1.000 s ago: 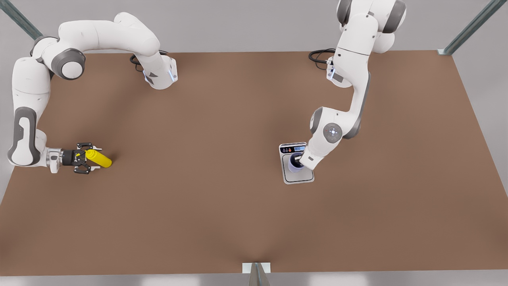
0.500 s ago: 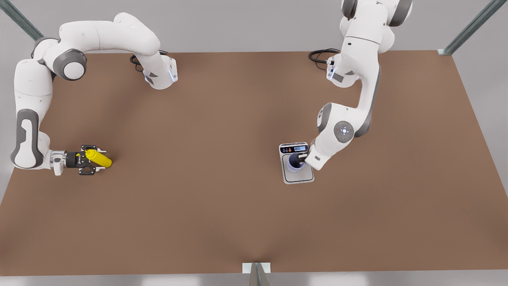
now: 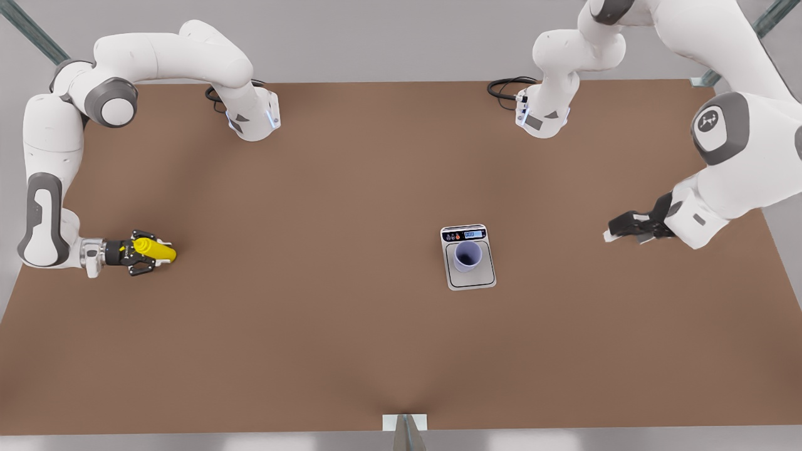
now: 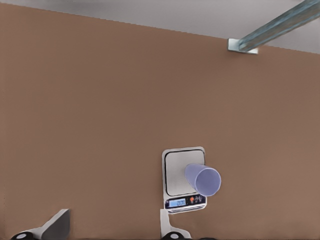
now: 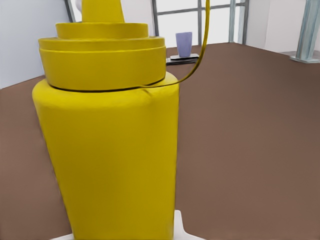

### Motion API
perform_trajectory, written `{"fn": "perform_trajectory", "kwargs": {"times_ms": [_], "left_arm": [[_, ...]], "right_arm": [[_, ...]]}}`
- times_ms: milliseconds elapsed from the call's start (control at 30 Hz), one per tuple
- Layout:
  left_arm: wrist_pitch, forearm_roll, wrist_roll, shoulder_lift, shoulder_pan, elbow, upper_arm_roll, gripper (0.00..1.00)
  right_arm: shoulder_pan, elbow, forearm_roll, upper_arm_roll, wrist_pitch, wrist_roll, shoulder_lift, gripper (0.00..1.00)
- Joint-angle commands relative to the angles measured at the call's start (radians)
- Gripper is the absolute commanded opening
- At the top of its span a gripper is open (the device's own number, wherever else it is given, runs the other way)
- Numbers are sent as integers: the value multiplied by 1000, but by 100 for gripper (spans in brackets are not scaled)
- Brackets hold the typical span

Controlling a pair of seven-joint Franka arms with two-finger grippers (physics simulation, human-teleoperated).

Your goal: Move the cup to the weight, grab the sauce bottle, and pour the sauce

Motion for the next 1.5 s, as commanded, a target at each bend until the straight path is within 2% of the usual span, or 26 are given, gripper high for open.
{"fn": "perform_trajectory", "kwargs": {"times_ms": [0, 67, 133, 333, 433, 567, 667, 767, 867, 933, 1067, 1233, 1467], "left_arm": [[17, 159, 1, 5, -5, 1, -1, 100], [23, 159, -25, 5, -5, 1, -1, 100], [17, 156, -51, 5, -6, -1, -6, 100], [26, 147, -53, 17, -5, -3, -3, 100], [17, 161, -59, 19, -6, -3, -1, 100], [26, 159, -51, 26, -6, -3, 0, 100], [2, 162, -56, 22, -6, -6, 3, 100], [3, 162, -56, 23, -6, -4, 3, 100], [3, 162, -57, 25, -6, -4, 3, 100], [3, 161, -57, 26, -6, -6, 3, 100], [2, 161, -56, 28, -5, -7, 3, 100], [-4, 161, -56, 28, -5, -7, 3, 100], [-18, 161, -56, 28, -6, -7, 2, 100]], "right_arm": [[0, 1, 0, 0, -2, 8, -1, 53], [4, 11, 2, 8, -25, 75, -16, 53], [23, 55, -3, 74, -22, 258, -67, 53], [354, 244, -13, 78, -2, 669, -156, 53], [549, 261, -67, 72, 133, 864, -225, 53], [813, 261, -239, 80, 322, 1172, -265, 53], [1023, 261, -473, 83, 463, 1396, -278, 53], [1239, 251, -707, 87, 505, 1649, -288, 53], [1385, 250, -849, 86, 551, 1917, -277, 53], [1480, 256, -1029, 84, 574, 2123, -254, 52], [1522, 256, -1243, 78, 617, 2203, -235, 52], [1601, 261, -1659, 75, 606, 2203, -196, 52], [1604, 262, -1971, 66, 592, 2194, -142, 52]]}}
